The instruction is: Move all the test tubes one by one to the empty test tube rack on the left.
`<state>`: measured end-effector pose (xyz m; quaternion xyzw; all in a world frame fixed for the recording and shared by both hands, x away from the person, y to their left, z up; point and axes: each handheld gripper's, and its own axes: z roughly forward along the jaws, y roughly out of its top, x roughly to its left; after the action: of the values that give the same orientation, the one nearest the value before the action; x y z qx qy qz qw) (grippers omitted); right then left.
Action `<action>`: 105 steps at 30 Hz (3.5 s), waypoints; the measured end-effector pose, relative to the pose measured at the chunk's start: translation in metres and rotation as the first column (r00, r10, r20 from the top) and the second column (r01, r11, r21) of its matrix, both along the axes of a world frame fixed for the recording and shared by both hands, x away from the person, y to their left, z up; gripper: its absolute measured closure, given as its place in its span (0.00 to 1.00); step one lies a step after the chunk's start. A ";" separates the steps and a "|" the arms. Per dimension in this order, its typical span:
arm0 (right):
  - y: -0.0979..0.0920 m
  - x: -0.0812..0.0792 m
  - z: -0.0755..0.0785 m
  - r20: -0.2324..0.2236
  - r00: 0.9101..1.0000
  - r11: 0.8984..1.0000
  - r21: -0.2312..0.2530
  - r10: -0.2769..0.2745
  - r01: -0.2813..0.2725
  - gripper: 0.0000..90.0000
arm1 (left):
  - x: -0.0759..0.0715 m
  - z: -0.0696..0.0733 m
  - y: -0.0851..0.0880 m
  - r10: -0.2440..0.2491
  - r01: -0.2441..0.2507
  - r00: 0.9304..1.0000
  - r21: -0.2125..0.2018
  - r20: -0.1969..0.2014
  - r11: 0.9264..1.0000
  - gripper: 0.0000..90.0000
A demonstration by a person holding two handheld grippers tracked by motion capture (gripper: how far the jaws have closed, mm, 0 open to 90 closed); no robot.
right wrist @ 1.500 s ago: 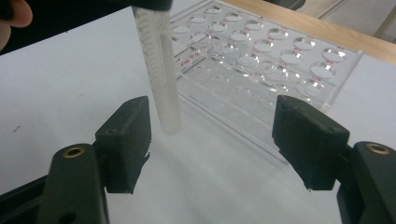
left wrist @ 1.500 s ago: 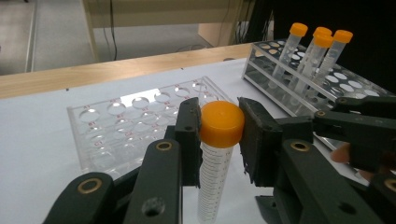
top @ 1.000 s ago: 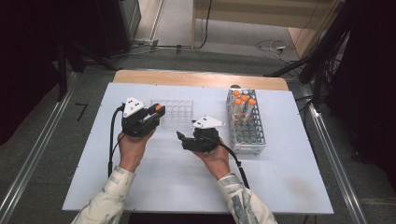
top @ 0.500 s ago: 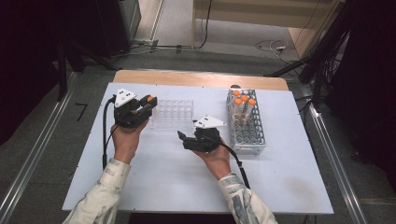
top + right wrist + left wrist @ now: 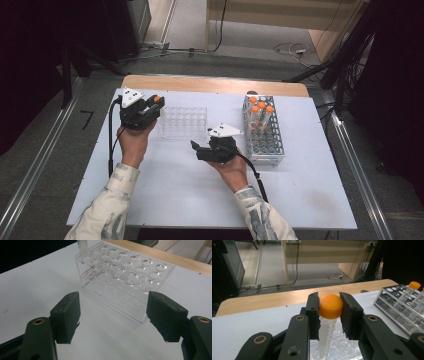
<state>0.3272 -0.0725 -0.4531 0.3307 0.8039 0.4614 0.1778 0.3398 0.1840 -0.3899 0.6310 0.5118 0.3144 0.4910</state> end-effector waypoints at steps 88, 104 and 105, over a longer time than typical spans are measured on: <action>-0.175 0.035 0.040 0.099 0.942 0.947 0.053 -0.320 0.316 0.32 | -0.041 -0.054 0.011 0.024 -0.026 0.998 -0.032 -0.058 0.999 0.23; -0.197 0.072 0.019 0.063 0.955 0.957 0.058 -0.289 0.286 0.41 | -0.043 -0.053 0.012 0.022 -0.024 0.998 -0.038 -0.052 0.999 0.23; -0.196 0.073 0.017 0.058 0.958 0.959 0.058 -0.281 0.278 0.42 | -0.043 -0.053 0.012 0.022 -0.024 0.998 -0.039 -0.052 0.999 0.23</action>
<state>0.4002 -0.2688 -0.4357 0.4299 0.7313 0.4618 0.2592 0.2971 0.1955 -0.4427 0.6232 0.5377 0.2935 0.4862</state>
